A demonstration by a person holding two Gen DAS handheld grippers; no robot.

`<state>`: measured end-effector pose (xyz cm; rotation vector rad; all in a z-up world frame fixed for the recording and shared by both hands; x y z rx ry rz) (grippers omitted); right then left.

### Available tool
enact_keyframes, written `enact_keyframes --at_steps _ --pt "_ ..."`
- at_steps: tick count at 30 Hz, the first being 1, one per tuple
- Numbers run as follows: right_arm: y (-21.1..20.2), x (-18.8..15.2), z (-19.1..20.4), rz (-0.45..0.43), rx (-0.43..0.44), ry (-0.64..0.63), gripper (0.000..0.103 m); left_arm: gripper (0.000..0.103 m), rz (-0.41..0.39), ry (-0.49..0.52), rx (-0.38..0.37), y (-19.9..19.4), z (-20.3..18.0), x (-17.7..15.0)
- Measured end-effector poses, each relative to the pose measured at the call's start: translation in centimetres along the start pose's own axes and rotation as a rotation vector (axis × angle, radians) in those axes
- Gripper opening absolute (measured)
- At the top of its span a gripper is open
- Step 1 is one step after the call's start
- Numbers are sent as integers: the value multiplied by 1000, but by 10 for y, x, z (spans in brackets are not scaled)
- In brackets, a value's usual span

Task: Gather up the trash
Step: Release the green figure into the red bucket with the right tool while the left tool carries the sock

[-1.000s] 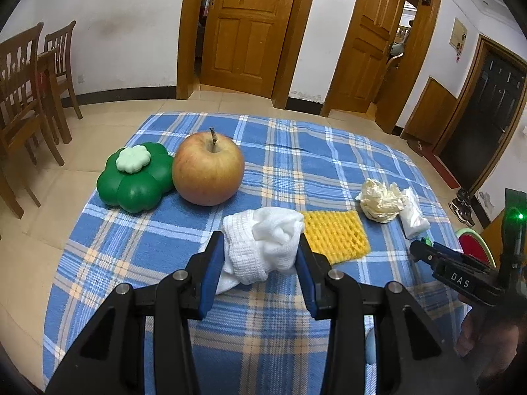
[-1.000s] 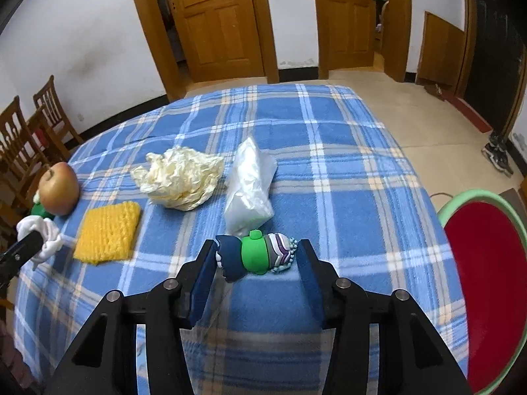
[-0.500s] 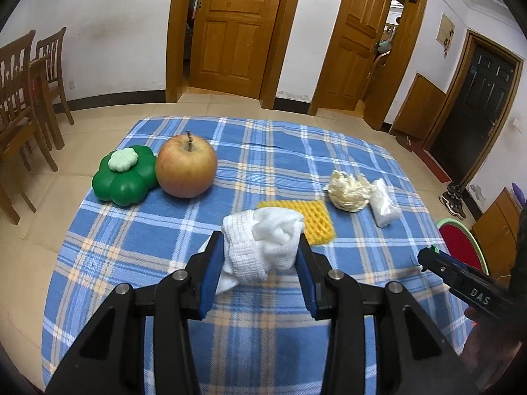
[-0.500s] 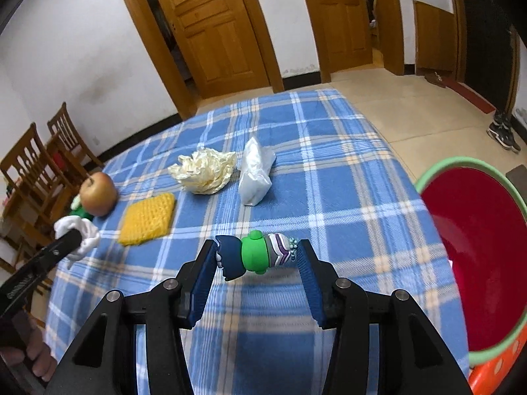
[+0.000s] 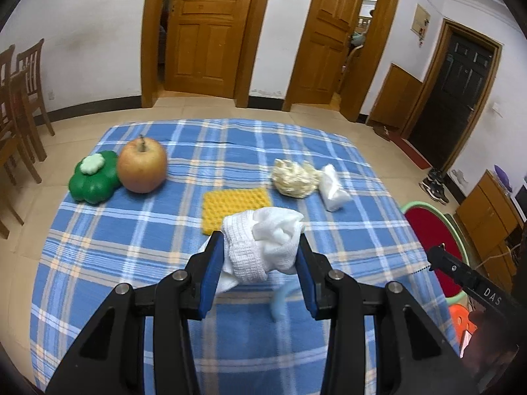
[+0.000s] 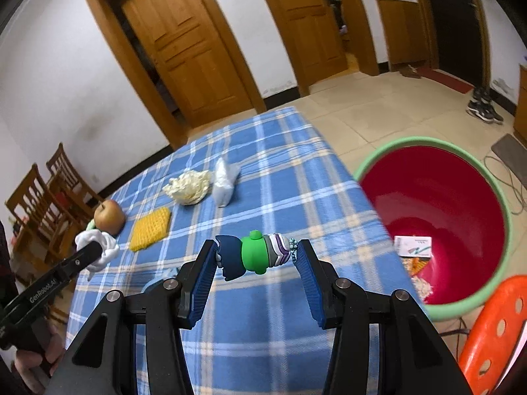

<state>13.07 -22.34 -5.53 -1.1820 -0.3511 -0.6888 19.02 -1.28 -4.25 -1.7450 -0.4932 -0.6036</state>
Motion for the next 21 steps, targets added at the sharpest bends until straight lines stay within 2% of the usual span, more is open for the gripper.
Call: enact_keyframes --at_steps 9,21 --pt "-27 0 -59 -48 -52 106 50 42 32 52 -83 3 -49 -7" --pt "-31 -2 -140 -62 -109 261 52 42 101 142 -152 26 -110 -15"
Point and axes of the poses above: each gripper's, at about its wrist camera, not at the fingertips, and y roughly the way its jaws point, z to its left, x to its top, the point moved 9 cm from there along y, roughly the way its jaws point, and after that the axes turned 6 degrees about z, right-handed, at the moved point
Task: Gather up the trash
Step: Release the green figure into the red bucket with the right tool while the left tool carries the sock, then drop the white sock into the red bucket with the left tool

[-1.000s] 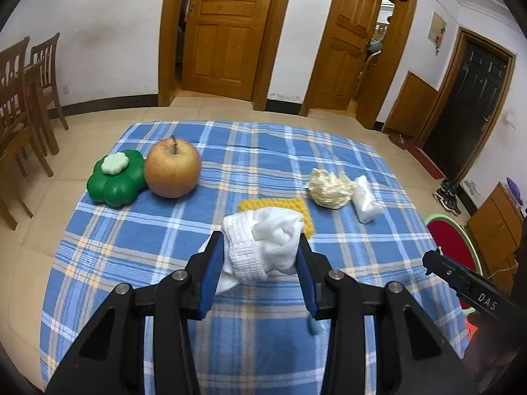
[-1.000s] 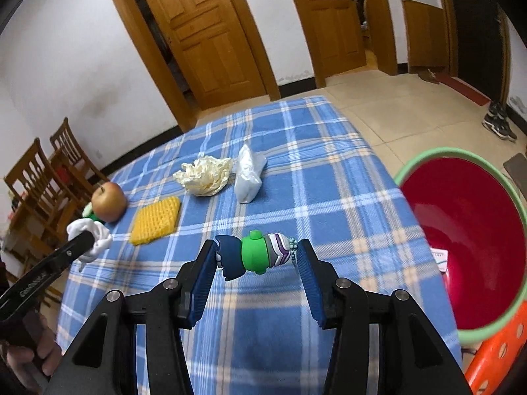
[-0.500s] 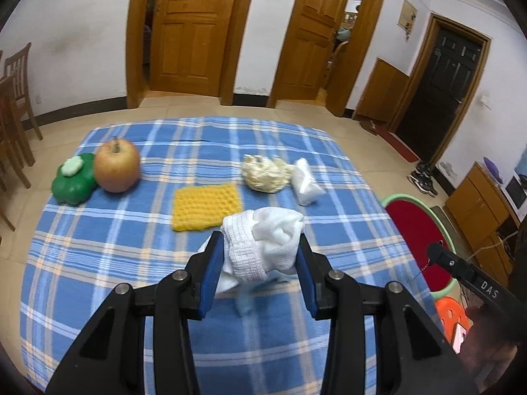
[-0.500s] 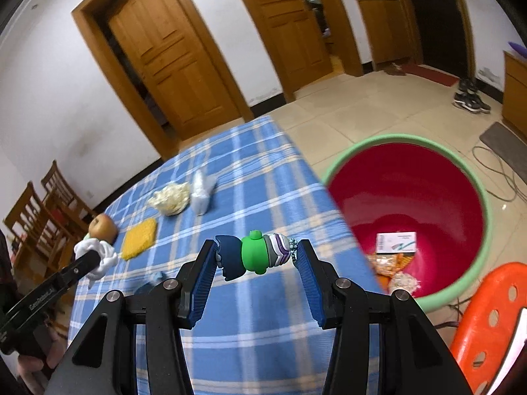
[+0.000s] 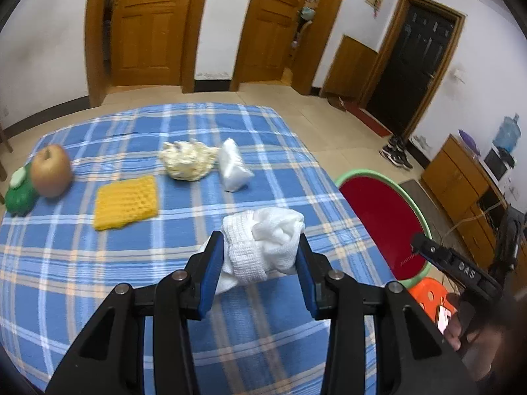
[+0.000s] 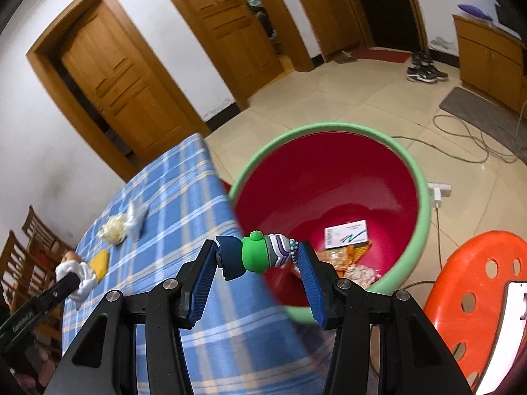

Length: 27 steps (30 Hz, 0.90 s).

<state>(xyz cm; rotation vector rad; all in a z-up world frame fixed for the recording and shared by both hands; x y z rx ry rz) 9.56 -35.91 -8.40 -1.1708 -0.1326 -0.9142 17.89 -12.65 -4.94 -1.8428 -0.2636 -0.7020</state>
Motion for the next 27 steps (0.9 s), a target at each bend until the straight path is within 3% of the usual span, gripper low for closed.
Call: enact_keyframes --at_steps 6,13,27 --pt "9 12 -25 8 -37 32 52 42 33 69 -24 17 -33 2" --pt "6 18 -38 -13 -23 66 54 42 47 133 -55 30 -65 8" --pt "-21 23 -58 -90 -19 117 54 42 97 274 -104 73 -133 12"
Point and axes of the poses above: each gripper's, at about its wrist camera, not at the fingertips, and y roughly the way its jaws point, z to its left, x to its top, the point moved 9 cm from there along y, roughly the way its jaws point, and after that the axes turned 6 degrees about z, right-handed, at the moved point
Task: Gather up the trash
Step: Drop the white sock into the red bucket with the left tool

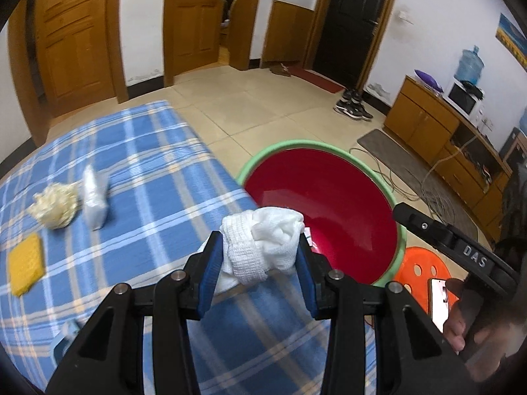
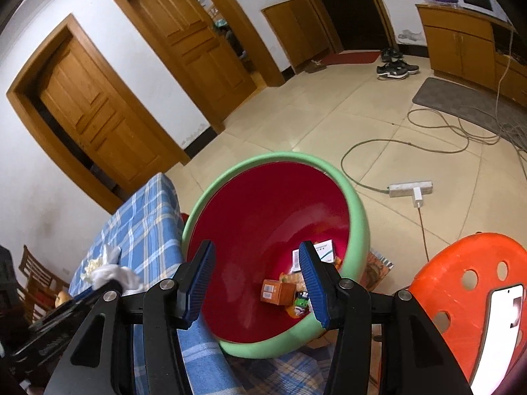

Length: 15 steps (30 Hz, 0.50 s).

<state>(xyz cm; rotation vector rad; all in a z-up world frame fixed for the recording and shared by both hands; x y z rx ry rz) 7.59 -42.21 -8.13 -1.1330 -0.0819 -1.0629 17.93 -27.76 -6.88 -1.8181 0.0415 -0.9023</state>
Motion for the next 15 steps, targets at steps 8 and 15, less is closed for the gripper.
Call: enact_keyframes --at_steps 8,15 --pt "-2 0 -20 -1 -16 41 54 44 13 67 -12 32 -31 16" --pt "-1 -1 -27 -2 -23 46 54 61 8 71 -32 34 -43 23"
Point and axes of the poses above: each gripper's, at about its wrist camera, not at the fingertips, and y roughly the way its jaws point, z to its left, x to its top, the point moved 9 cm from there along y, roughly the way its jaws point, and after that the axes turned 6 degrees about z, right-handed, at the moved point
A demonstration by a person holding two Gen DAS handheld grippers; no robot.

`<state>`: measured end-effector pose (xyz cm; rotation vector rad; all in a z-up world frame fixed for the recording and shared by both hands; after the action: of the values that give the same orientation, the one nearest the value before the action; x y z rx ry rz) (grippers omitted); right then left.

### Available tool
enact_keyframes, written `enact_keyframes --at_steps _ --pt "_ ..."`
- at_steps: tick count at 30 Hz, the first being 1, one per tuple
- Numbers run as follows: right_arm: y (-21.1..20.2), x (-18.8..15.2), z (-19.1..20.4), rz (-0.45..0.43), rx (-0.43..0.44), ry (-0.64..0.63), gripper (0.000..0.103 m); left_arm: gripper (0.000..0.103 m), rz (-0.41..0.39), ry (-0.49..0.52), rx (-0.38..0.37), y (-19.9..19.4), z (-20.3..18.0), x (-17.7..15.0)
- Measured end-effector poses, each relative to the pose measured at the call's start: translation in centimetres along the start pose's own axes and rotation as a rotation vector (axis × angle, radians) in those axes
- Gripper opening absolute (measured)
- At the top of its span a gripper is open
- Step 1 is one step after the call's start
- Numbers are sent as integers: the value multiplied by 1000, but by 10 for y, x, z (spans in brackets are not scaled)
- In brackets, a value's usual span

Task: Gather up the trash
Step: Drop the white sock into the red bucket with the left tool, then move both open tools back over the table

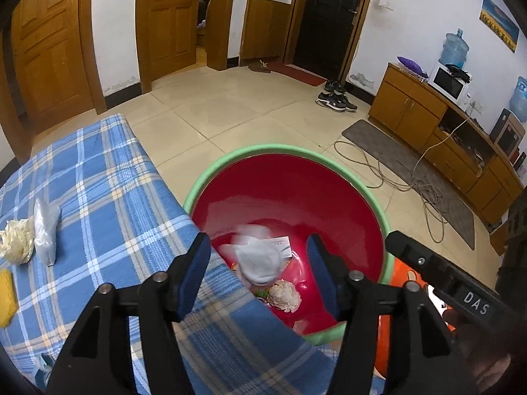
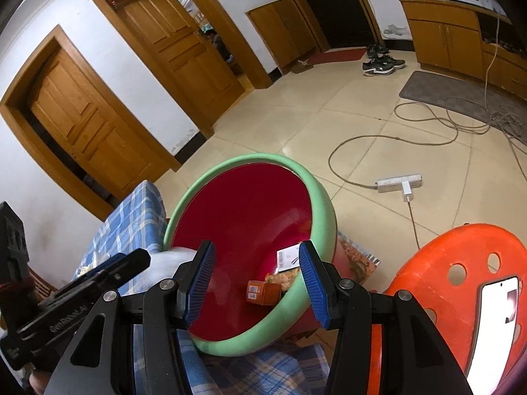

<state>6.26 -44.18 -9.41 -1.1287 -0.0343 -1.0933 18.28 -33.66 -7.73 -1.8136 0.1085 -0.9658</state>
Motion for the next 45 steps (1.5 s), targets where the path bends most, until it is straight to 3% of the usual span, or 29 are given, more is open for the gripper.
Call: enact_keyframes --at_steps 6,24,38,45 --pt "-3 -2 3 3 16 0 54 62 -8 -42 4 -10 12 -5" --pt "-23 -22 45 9 66 -67 54 63 -78 -182 120 -73 81 -41" --pt "-28 -45 81 42 91 -132 54 63 -69 -273 245 -106 146 -91" --pt "-24 -58 98 73 96 -154 54 63 -14 -324 326 -116 188 -115"
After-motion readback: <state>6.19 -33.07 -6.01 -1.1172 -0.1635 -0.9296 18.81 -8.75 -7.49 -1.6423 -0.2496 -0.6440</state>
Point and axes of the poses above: each gripper's, at about its wrist camera, not at the fingertips, and y roughly the way its jaws point, z to its left, x to its top, the point moved 9 cm from there along y, roughly the way its jaws point, and after that the axes turned 6 degrees about z, right-handed, at the moved point
